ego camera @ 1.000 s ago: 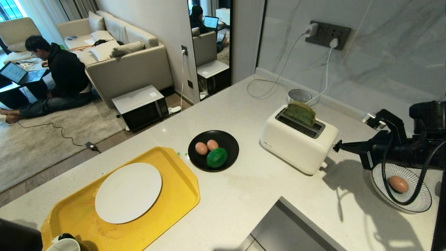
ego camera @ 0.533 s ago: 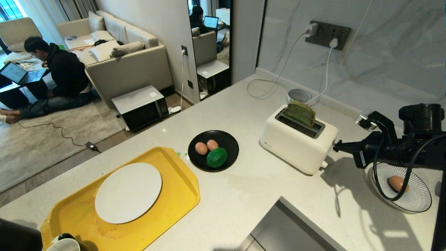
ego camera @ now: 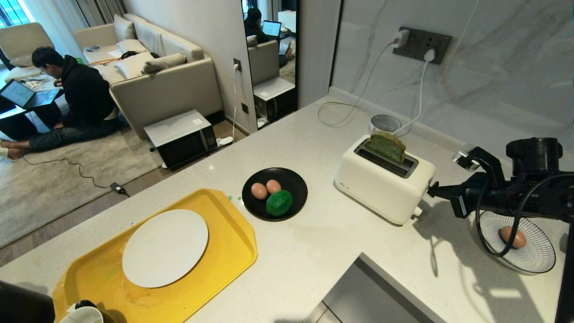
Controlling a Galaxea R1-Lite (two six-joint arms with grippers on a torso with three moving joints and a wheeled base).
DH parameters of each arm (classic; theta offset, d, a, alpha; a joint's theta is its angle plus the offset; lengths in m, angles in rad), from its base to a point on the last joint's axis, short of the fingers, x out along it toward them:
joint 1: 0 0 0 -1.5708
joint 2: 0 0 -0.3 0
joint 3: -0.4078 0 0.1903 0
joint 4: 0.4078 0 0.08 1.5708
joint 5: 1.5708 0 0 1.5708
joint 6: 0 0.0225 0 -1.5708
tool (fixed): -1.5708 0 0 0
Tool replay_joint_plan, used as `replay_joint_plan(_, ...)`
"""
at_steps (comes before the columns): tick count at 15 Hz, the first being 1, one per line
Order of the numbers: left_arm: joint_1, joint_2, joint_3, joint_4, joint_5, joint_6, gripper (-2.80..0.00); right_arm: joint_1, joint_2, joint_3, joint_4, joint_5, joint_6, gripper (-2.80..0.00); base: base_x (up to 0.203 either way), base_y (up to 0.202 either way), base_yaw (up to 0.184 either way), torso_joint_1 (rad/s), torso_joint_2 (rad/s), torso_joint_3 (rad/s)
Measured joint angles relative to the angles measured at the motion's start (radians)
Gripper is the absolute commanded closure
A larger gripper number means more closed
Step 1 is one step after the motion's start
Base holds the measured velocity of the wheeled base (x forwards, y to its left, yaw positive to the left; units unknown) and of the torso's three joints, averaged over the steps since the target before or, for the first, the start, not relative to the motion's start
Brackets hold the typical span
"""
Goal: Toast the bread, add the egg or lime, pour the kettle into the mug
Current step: Use a bread toaster
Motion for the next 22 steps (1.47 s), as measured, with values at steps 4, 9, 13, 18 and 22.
replay_joint_plan(4,0.000,0.000,0.000,0.000,0.000,0.000,0.00,0.000,0.027,0.003,-0.003,0.001,-0.001,0.00,0.000,0.000,0.000,0.000,0.00,0.000)
replay_joint_plan(9,0.000,0.000,0.000,0.000,0.000,0.000,0.00,0.000,0.076,-0.021,-0.002,0.001,-0.002,0.00,0.000,0.000,0.000,0.000,0.00,0.000)
replay_joint_plan(13,0.000,0.000,0.000,0.000,0.000,0.000,0.00,-0.001,0.104,-0.032,-0.004,0.002,0.000,0.00,0.000,0.000,0.000,0.000,0.00,0.000)
replay_joint_plan(18,0.000,0.000,0.000,0.000,0.000,0.000,0.00,-0.002,0.122,-0.024,-0.048,0.003,0.001,0.00,0.000,0.000,0.000,0.000,0.00,0.000)
replay_joint_plan(22,0.000,0.000,0.000,0.000,0.000,0.000,0.00,-0.002,0.134,-0.024,-0.051,0.003,0.001,0.00,0.000,0.000,0.000,0.000,0.00,0.000)
